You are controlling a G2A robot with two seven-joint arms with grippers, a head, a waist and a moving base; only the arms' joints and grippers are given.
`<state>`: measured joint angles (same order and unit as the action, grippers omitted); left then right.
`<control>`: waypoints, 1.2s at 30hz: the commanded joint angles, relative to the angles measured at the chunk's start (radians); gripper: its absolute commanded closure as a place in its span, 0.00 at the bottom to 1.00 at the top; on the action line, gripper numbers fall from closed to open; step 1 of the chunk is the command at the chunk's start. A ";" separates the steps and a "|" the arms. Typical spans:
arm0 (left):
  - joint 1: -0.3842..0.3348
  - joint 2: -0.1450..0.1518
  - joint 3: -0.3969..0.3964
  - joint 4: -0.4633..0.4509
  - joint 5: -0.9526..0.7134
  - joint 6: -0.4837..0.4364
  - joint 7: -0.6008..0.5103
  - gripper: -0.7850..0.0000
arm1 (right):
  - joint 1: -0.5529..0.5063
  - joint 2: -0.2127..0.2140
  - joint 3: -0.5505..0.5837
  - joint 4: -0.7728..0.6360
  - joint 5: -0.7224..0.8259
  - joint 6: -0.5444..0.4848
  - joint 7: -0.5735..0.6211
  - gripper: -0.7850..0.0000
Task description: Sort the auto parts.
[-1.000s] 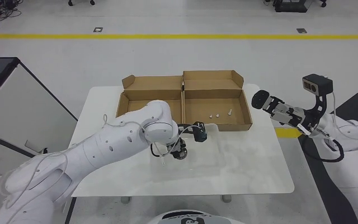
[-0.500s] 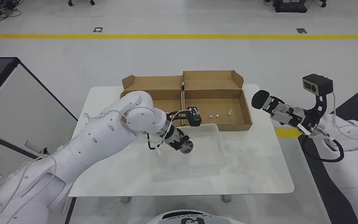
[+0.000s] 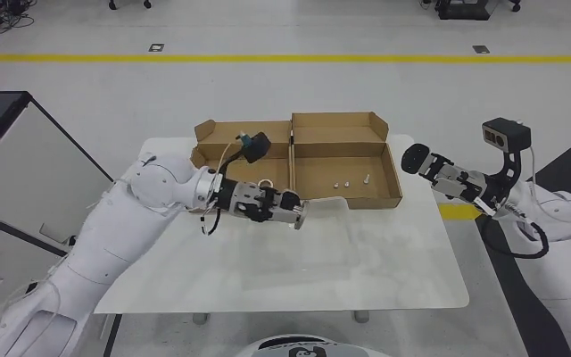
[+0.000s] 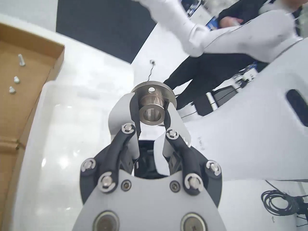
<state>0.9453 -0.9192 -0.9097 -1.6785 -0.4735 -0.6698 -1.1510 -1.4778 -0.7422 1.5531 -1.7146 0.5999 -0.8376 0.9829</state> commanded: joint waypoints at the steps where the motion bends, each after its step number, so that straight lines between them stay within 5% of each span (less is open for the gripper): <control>1: 0.010 0.010 -0.005 -0.015 -0.076 -0.013 0.013 1.00 | 0.000 0.000 0.000 0.000 0.000 0.000 0.000 0.00; 5: 0.025 0.028 -0.009 -0.040 -0.192 -0.034 0.035 1.00 | 0.000 0.000 0.000 0.000 0.000 0.000 0.000 0.00; 19: 0.056 0.037 -0.049 -0.027 -0.145 -0.008 0.119 1.00 | 0.000 0.000 0.000 0.000 0.000 0.000 0.000 0.00; 27: 0.169 0.039 -0.127 -0.034 -0.512 -0.099 0.100 1.00 | 0.000 0.000 0.000 0.000 0.000 0.000 0.000 0.00; 36: 0.279 0.015 -0.271 -0.162 -0.797 -0.036 0.036 1.00 | 0.000 0.000 0.000 0.000 0.000 0.000 0.000 0.00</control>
<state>1.2111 -0.8995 -1.1632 -1.8291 -1.2457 -0.7160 -1.1051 -1.4778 -0.7422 1.5531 -1.7146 0.5999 -0.8376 0.9829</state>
